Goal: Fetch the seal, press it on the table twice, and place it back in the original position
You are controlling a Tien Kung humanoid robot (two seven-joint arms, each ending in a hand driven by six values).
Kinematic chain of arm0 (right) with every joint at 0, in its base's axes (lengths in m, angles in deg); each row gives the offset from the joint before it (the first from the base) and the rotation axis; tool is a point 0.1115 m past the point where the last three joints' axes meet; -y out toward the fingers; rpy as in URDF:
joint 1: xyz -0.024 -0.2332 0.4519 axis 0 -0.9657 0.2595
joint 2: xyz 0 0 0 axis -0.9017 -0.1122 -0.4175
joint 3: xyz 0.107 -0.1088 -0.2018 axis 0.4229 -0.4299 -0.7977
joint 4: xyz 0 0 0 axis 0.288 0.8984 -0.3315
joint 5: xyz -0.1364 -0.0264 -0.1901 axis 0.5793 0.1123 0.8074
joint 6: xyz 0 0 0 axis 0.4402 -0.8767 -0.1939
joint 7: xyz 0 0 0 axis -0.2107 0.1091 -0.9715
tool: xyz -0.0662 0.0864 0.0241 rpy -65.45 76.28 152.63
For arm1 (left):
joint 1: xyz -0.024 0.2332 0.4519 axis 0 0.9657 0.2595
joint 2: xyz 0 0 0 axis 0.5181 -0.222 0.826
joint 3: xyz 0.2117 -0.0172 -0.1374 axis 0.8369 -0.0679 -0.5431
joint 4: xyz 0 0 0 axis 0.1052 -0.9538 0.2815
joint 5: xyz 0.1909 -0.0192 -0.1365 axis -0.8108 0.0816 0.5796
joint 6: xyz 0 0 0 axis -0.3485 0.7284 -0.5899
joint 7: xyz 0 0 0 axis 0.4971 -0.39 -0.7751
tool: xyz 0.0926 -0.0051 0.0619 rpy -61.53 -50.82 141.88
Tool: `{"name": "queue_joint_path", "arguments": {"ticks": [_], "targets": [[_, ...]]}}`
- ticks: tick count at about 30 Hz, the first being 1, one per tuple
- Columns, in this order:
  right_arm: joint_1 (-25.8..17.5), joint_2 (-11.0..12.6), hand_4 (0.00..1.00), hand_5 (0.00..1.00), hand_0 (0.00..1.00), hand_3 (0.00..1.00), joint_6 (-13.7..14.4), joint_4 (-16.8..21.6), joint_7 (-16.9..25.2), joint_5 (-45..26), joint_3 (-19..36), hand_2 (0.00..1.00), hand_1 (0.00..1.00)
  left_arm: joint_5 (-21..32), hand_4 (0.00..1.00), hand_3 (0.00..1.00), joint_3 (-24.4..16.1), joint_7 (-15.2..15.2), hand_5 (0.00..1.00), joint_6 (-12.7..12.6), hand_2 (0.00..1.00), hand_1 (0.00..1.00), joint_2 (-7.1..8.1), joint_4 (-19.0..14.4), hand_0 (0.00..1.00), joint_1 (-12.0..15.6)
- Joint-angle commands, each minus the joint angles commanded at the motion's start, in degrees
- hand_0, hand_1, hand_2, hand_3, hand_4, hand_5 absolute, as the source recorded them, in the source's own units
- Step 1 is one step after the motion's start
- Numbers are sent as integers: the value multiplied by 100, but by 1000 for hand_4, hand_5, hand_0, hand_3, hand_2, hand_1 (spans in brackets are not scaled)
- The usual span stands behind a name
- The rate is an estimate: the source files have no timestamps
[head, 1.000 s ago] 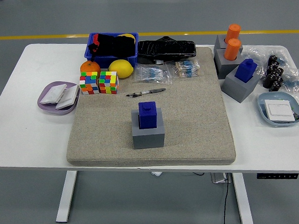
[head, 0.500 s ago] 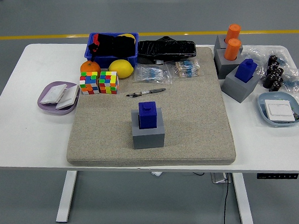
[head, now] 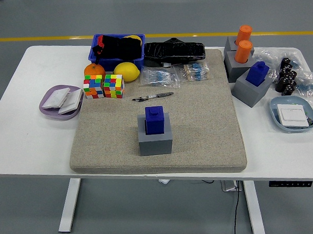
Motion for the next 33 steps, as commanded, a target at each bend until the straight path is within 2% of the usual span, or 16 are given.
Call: {"name": "queue_joint_path", "arguments": {"ticks": [33], "targets": [[-52, 63, 809, 464, 784, 645, 12, 3, -2, -11, -121, 663, 695, -4, 811, 852, 92, -7, 182, 8, 841, 864, 1, -31, 889, 71]]}}
